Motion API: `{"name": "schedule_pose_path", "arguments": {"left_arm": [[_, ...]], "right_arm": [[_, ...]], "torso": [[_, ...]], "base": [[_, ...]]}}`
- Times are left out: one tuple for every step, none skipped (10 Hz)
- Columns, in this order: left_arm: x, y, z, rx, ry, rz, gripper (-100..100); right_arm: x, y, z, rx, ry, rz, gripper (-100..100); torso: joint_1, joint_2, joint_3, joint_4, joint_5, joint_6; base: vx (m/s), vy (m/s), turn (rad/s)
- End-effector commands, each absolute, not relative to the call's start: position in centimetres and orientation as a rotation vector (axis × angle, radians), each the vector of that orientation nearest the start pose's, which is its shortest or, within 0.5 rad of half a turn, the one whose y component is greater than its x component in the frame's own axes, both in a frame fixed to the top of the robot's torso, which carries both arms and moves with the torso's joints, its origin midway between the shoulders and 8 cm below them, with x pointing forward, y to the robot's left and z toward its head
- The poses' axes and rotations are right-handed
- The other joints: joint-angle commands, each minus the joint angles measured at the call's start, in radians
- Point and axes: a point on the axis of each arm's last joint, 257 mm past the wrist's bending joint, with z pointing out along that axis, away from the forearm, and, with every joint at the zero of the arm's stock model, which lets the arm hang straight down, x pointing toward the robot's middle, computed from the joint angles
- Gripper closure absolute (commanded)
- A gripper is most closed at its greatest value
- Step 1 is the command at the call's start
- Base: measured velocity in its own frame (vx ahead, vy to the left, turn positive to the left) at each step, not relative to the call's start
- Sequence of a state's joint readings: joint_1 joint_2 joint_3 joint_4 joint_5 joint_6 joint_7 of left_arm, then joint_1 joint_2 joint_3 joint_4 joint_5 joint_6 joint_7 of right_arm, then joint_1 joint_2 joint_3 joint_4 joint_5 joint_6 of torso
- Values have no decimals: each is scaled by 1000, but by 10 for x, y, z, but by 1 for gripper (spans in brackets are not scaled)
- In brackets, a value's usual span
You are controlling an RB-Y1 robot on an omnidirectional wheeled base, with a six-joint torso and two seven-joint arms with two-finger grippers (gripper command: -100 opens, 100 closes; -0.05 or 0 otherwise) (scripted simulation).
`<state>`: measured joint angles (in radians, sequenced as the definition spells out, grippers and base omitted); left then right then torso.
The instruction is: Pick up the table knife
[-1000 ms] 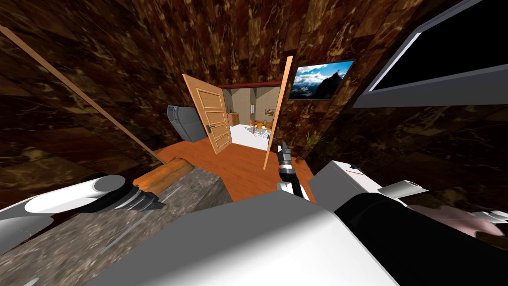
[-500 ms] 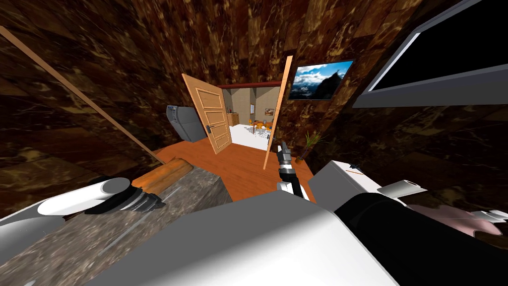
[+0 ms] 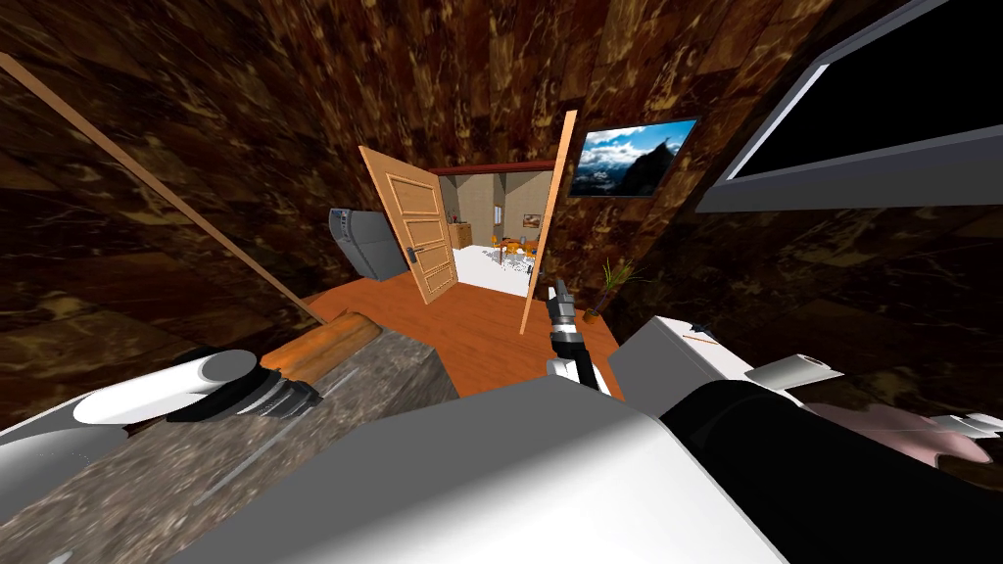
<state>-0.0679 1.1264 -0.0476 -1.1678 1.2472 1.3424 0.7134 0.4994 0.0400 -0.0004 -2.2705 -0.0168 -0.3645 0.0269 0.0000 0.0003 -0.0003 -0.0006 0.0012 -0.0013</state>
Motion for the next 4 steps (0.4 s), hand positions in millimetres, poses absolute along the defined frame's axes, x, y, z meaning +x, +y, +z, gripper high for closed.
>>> {"name": "schedule_pose_path", "arguments": {"left_arm": [[300,558,-332,-3067,812,-185,100],[301,558,-324,-3066,815,-184,100],[301,558,-330,-3065,814,-186,100],[301,558,-329,-3066,813,-185,0]], "right_arm": [[366,-290,-7,804,673,1255,0],[366,-290,-7,804,673,1255,0],[366,-290,-7,804,673,1255,0],[366,-290,-7,804,673,1255,0]], "torso": [[0,0,0,0,0,0],[0,0,0,0,-1,0],[-1,0,0,0,-1,0],[0,0,0,0,0,0]], "base": [[2,2,11],[0,0,0],[0,0,0],[0,0,0]]}}
